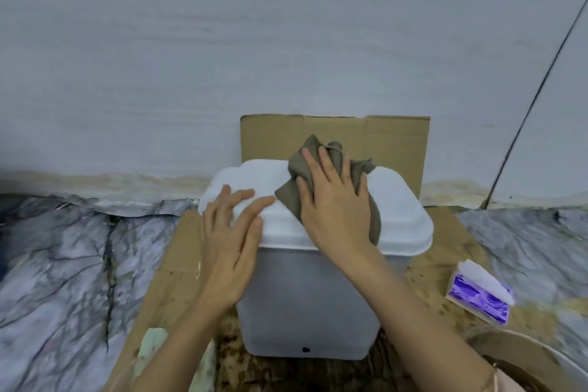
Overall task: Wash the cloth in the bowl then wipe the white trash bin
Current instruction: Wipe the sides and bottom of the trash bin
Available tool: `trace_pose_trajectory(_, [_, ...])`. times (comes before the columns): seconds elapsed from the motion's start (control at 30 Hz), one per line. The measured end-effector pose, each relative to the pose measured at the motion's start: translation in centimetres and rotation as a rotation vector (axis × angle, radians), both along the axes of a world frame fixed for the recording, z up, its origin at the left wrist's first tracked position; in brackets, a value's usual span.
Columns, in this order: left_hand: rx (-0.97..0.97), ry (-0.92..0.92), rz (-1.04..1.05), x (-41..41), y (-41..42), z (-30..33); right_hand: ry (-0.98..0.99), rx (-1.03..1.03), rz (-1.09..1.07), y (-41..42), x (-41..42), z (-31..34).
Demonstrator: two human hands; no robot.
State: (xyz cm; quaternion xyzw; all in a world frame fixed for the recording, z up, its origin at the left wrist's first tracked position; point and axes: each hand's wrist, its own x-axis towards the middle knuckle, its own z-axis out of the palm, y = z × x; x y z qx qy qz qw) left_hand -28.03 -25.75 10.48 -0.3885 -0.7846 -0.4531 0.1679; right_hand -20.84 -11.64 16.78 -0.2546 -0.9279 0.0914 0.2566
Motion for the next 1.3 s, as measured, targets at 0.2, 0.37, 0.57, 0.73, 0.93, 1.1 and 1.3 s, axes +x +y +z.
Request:
trace_pose_trajectory(0.2, [-0.13,-0.001,0.013,2.0,-3.0,1.7,0.045,-0.239,0.053,-2.6,2.3,1.3])
trace_pose_trajectory(0.37, [-0.074,0.059,0.003,-1.5,-1.4,7.7,0.759,-0.268,-0.289,-6.1,8.2,-1.8])
trace_pose_trajectory(0.57, [-0.651,-0.26,-0.214,-7.3,6.4,10.6,0.739,-0.799,-0.227,-7.8,7.9,-6.0])
trace_pose_trajectory(0.73, [-0.982,-0.483,-0.367,-7.4,8.9,12.0,0.915,-0.999,-0.186,-7.2,5.8,-3.9])
trace_pose_trajectory(0.93, [-0.718,-0.625,-0.477,-7.5,5.9,11.9,0.911,-1.153,-0.24,-4.1,6.9,-0.7])
trace_pose_trajectory(1.1, [-0.281,-0.855,-0.285,-5.2,3.0,12.3,0.737,-1.182,-0.006,0.6,7.2,2.0])
trace_pose_trajectory(1.3, [0.264,-1.0,-0.118,-0.1,1.1,11.3,0.623,-1.045,0.109,3.8,5.1,4.3])
